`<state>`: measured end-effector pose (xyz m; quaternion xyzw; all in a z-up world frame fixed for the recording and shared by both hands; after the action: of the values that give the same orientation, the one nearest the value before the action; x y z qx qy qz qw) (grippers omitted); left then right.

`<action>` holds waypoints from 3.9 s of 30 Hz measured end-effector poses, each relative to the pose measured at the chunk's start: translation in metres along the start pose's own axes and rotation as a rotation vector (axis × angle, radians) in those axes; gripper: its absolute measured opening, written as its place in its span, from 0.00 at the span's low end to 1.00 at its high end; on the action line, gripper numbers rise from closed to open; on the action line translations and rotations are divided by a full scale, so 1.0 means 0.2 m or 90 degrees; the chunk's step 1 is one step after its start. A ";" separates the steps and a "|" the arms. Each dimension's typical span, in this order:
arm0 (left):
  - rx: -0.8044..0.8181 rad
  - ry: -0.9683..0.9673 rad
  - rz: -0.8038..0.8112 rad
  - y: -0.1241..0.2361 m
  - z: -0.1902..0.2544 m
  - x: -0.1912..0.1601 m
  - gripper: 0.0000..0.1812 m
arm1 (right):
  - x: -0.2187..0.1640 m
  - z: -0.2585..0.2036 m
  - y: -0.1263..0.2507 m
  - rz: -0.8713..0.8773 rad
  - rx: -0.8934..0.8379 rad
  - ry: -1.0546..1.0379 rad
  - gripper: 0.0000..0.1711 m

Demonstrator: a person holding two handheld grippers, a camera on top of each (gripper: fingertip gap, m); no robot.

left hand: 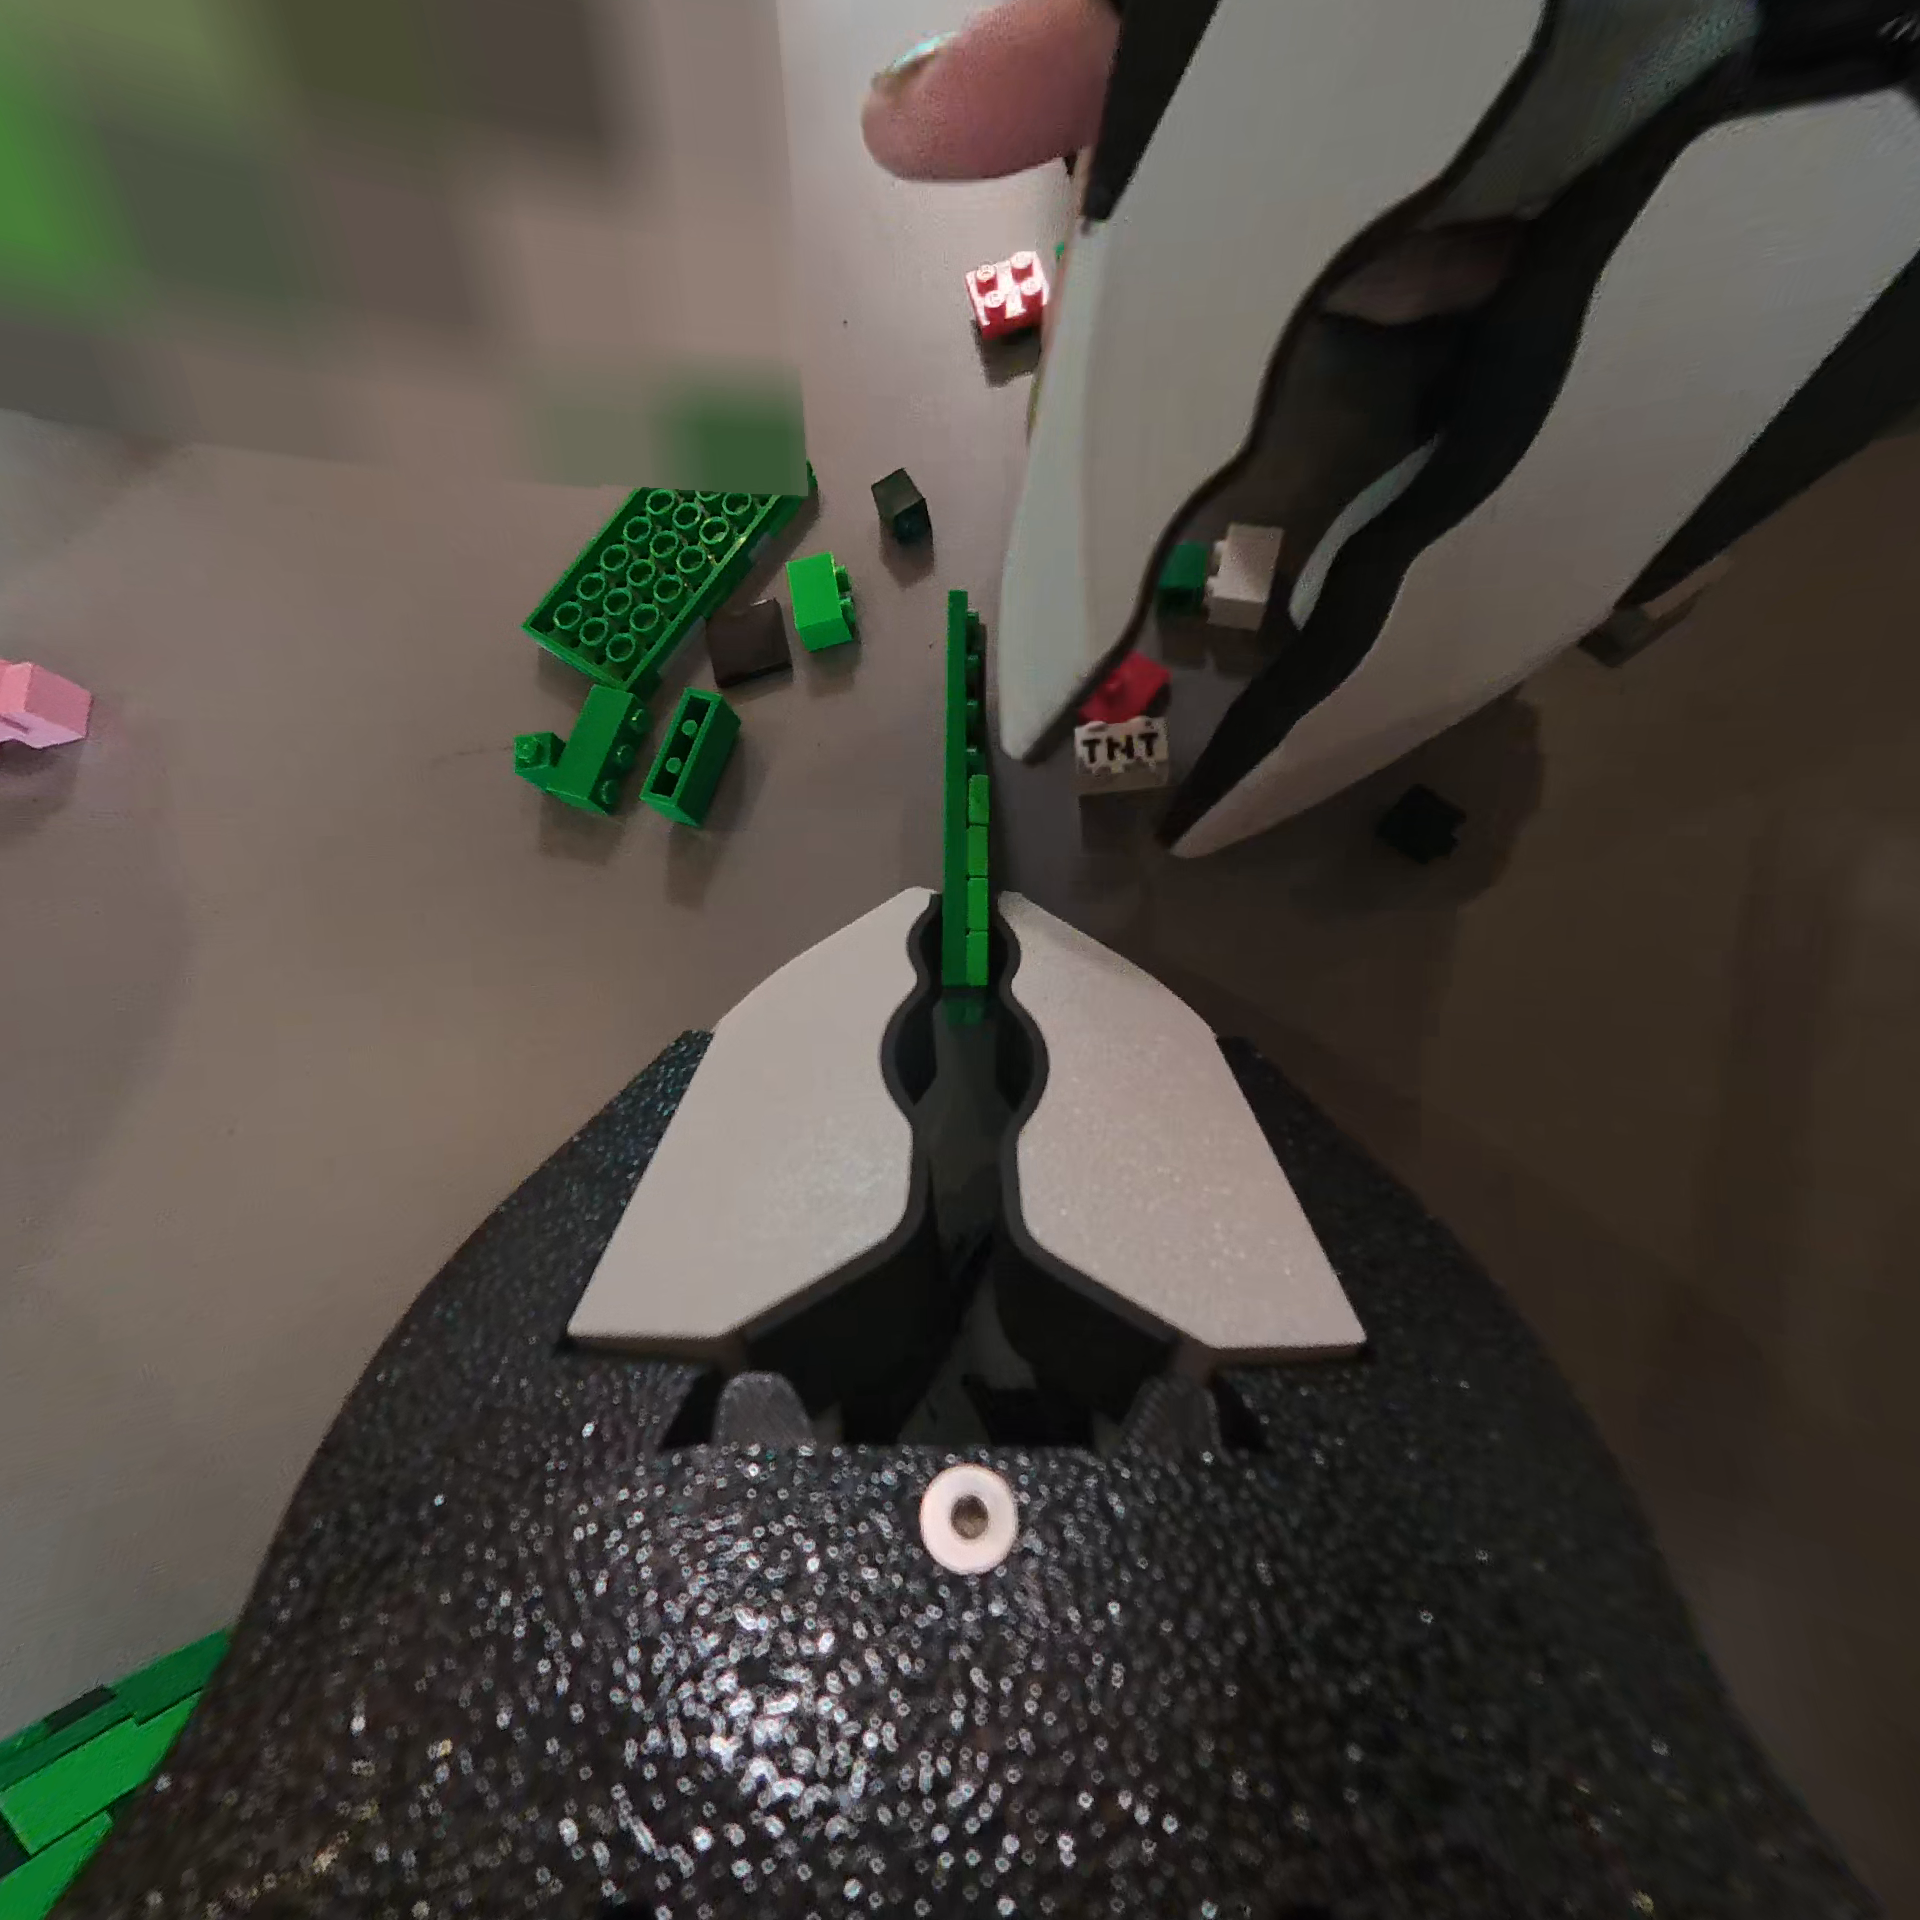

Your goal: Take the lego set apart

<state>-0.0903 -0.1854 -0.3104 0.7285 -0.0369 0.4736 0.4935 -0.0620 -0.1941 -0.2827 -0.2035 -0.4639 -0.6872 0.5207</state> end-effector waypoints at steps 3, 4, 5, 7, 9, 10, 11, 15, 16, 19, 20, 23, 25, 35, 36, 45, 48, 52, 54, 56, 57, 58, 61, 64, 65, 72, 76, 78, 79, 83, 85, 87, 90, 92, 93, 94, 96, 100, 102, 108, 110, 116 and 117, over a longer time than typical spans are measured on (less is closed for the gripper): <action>-0.002 0.006 0.001 0.00 0.00 0.00 0.03 | -0.02 0.01 -0.02 -0.005 -0.020 0.001 0.14; -0.002 0.007 0.002 0.00 0.00 0.00 0.03 | -0.02 0.02 -0.02 0.001 -0.028 0.001 0.14; -0.002 0.007 0.003 0.00 0.00 0.00 0.03 | -0.01 0.02 -0.02 0.010 -0.036 0.001 0.14; -0.003 0.007 0.004 0.00 0.00 0.00 0.03 | -0.01 0.02 -0.03 0.019 -0.040 0.004 0.13; -0.005 0.012 0.006 0.00 0.00 0.00 0.03 | -0.01 0.02 -0.03 0.019 -0.045 0.019 0.12; -0.006 0.013 0.007 0.00 0.00 0.00 0.03 | -0.01 0.02 -0.03 0.021 -0.050 0.024 0.11; -0.006 0.013 0.008 0.00 0.00 0.00 0.03 | -0.01 0.01 -0.04 0.021 -0.049 0.029 0.11; -0.006 0.012 0.009 0.00 0.00 0.00 0.03 | -0.01 0.01 -0.04 0.019 -0.054 0.039 0.11; -0.007 0.014 0.009 0.00 0.00 0.00 0.03 | -0.01 0.01 -0.04 0.019 -0.056 0.040 0.11; -0.008 0.014 0.009 0.00 0.00 0.00 0.03 | -0.01 0.01 -0.04 0.019 -0.059 0.046 0.11; -0.007 0.013 0.009 0.00 0.00 0.00 0.03 | -0.01 0.01 -0.04 0.019 -0.059 0.047 0.11; -0.005 0.010 0.007 0.00 0.00 0.00 0.03 | -0.01 0.02 -0.05 0.018 -0.064 0.051 0.11; -0.006 0.011 0.006 0.00 0.00 0.00 0.03 | -0.01 0.01 -0.05 0.016 -0.061 0.053 0.12; -0.011 0.018 0.006 -0.01 0.00 0.00 0.03 | -0.05 -0.06 -0.05 -0.039 0.024 0.052 0.00; -0.012 0.018 0.007 -0.01 0.00 0.00 0.03 | -0.05 -0.06 -0.05 -0.033 0.014 0.067 0.00; -0.018 0.030 0.008 -0.01 0.00 0.00 0.03 | -0.01 0.01 -0.04 0.017 -0.080 0.074 0.16; -0.017 0.028 0.008 -0.01 0.00 0.00 0.03 | -0.03 0.03 -0.04 0.007 -0.067 0.036 0.17; -0.024 0.039 0.013 -0.01 0.00 0.00 0.03 | -0.03 0.02 -0.04 0.006 -0.060 0.039 0.17; -0.026 0.042 0.014 -0.01 0.00 0.00 0.03 | -0.02 0.02 -0.03 0.017 -0.061 0.038 0.13; -0.029 0.046 0.016 -0.01 0.00 0.00 0.03 | -0.02 0.01 -0.04 0.011 -0.059 0.037 0.14; -0.030 0.049 0.017 -0.01 0.00 0.00 0.03 | -0.03 0.02 -0.04 0.007 -0.061 0.036 0.15; -0.032 0.051 0.017 -0.01 0.00 0.00 0.03 | -0.03 0.02 -0.05 0.004 -0.065 0.037 0.15; -0.035 0.058 0.019 -0.01 0.00 0.00 0.03 | -0.03 0.01 -0.05 -0.001 -0.059 0.043 0.17; -0.035 0.061 0.020 -0.01 0.00 0.00 0.03 | -0.03 0.00 -0.05 0.002 -0.061 0.055 0.17; -0.034 0.061 0.020 -0.01 0.00 0.00 0.03 | -0.03 -0.01 -0.05 0.003 -0.057 0.053 0.17; -0.036 0.059 0.022 -0.01 0.00 0.00 0.03 | -0.02 -0.01 -0.05 0.008 -0.038 0.030 0.18; -0.036 0.061 0.021 -0.01 0.00 0.00 0.03 | -0.02 -0.01 -0.05 0.009 -0.036 0.029 0.18; -0.037 0.060 0.022 -0.01 0.00 0.00 0.03 | -0.02 -0.01 -0.05 0.011 -0.027 0.020 0.18; -0.035 0.058 0.021 -0.01 0.00 0.00 0.03 | -0.02 -0.01 -0.05 0.012 -0.021 0.012 0.18; -0.037 0.061 0.022 -0.01 0.00 0.00 0.03 | -0.02 -0.02 -0.05 0.013 -0.013 0.006 0.18; -0.036 0.059 0.021 -0.01 0.00 0.00 0.03 | -0.02 -0.02 -0.04 0.014 -0.006 0.000 0.18; -0.034 0.056 0.019 -0.01 0.00 0.00 0.03 | -0.02 -0.02 -0.04 0.016 0.002 -0.005 0.19; -0.031 0.056 0.020 -0.01 0.00 0.00 0.03 | -0.01 -0.03 -0.04 0.020 0.024 -0.009 0.20; -0.046 0.076 0.024 -0.01 0.00 0.00 0.03 | -0.03 -0.11 -0.04 -0.001 0.065 0.044 0.00; -0.049 0.079 0.024 -0.01 0.00 0.00 0.03 | -0.03 -0.11 -0.04 0.008 0.046 0.056 0.00; -0.046 0.076 0.024 -0.01 0.00 0.00 0.03 | -0.03 -0.09 -0.04 0.010 0.036 0.049 0.02; -0.039 0.067 0.023 -0.01 0.00 0.00 0.03 | -0.01 -0.05 -0.03 0.023 0.012 0.015 0.13; -0.046 0.076 0.024 -0.01 0.00 0.00 0.03 | -0.02 -0.02 -0.04 0.012 -0.014 0.008 0.21; -0.042 0.072 0.024 -0.01 0.00 0.00 0.03 | -0.02 -0.02 -0.04 0.014 -0.018 0.008 0.21; -0.042 0.074 0.021 -0.01 0.00 0.00 0.03 | 0.00 -0.02 -0.06 0.033 -0.031 0.043 0.22; -0.041 0.072 0.019 -0.01 0.00 0.00 0.03 | 0.00 -0.02 -0.06 0.034 -0.031 0.047 0.21; -0.040 0.070 0.018 -0.01 0.00 0.00 0.03 | 0.00 -0.04 -0.06 0.033 -0.017 0.058 0.18; -0.039 0.070 0.018 -0.01 -0.01 0.00 0.03 | 0.00 -0.04 -0.06 0.031 -0.009 0.058 0.17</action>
<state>-0.0895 -0.1830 -0.3122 0.6853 -0.0342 0.5187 0.5101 -0.0719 -0.2014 -0.2924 -0.1870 -0.4301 -0.6859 0.5564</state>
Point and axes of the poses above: each gripper's, where its closed fingertips meet, y back along the fingers, x out of its top, z = x × y across the jaws, the point moved 1 cm from there along y, back along the fingers, and after that the axes turned 8 degrees about -x, right-handed, at the moved point
